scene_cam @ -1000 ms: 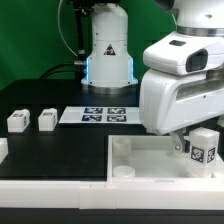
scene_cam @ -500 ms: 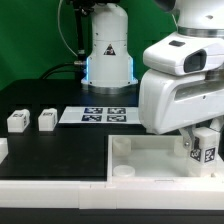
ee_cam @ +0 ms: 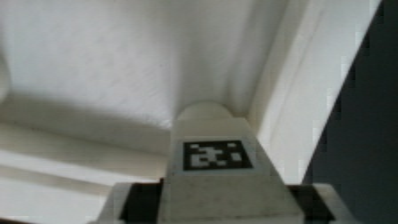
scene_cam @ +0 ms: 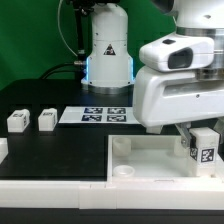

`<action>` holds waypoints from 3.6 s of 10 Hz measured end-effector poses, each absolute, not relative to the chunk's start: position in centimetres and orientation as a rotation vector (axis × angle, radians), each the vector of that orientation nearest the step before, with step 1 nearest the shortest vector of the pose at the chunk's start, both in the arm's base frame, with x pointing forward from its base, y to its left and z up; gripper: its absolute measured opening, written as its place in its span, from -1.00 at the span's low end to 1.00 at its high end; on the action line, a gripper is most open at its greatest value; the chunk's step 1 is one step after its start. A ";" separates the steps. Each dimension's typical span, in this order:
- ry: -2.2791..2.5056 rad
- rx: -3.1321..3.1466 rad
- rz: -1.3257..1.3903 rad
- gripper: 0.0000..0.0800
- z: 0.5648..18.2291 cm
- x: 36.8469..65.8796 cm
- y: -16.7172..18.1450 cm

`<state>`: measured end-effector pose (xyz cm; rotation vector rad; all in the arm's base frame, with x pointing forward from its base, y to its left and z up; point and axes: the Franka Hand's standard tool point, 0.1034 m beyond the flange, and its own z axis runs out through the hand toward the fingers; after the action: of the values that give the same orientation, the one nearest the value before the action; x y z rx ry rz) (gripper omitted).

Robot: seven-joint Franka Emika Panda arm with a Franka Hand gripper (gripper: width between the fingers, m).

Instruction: Assemble one leg

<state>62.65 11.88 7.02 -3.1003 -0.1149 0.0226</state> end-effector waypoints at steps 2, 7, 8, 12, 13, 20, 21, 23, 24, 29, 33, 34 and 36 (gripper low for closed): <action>0.363 -3.090 0.030 -0.27 7.1 62.6 12.1; 1.114 -2.985 -0.014 -0.24 7.2 62.9 10.0; 1.144 -2.978 -0.019 -0.24 7.2 62.9 9.8; 1.086 -3.009 -0.023 0.26 7.1 62.9 9.4; 1.062 -3.018 -0.022 0.55 7.1 62.9 9.4; -0.374 -3.188 -0.008 0.62 7.0 63.4 9.2; -0.586 -3.161 -0.001 0.62 7.1 63.4 9.2; -0.862 -3.106 0.012 0.62 7.0 63.3 9.3; -1.084 -3.048 0.029 0.62 6.9 63.3 9.4; -1.267 -2.983 0.042 0.62 6.8 63.3 9.2; -1.265 -2.983 0.042 0.62 6.8 63.3 9.2; -1.265 -2.983 0.042 0.62 6.8 63.3 9.2; -1.264 -2.984 0.043 0.62 6.8 63.3 9.1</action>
Offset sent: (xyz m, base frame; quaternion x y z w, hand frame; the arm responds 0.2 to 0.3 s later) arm 0.0022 -0.0018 0.0000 -0.0012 -0.0059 0.2671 0.9637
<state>63.27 9.13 6.79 -2.9836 -1.2645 0.0426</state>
